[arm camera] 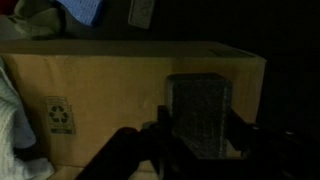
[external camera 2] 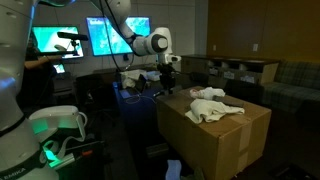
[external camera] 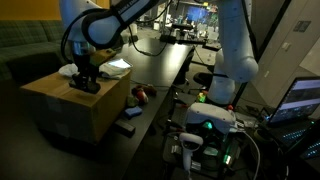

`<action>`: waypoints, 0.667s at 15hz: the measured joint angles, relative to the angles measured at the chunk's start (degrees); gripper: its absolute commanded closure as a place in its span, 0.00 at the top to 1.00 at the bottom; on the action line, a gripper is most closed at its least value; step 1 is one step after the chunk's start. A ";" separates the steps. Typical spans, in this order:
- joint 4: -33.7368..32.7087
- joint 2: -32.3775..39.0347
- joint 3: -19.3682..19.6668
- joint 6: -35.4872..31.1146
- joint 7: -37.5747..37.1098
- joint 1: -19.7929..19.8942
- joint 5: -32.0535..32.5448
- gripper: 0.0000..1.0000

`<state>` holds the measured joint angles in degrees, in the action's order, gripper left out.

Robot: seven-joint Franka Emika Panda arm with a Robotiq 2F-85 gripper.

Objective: Replace the objects on the box with the objects on the table one after the other

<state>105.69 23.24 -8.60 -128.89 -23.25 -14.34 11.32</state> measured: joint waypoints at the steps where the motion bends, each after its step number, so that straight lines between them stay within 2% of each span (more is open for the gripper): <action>1: -0.81 1.22 0.61 0.00 -0.08 -0.38 0.00 0.31; 7: -3.34 4.51 3.16 -0.15 -0.34 -2.17 0.00 0.31; 8: -3.45 4.56 3.41 -0.34 -0.34 -2.37 0.00 0.44; 9: -3.52 4.56 3.65 -0.65 -0.34 -2.54 0.08 0.80; 10: -3.56 4.56 3.87 -1.02 -0.35 -2.71 0.27 0.84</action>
<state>102.12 27.80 -4.74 -129.91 -23.60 -17.04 11.59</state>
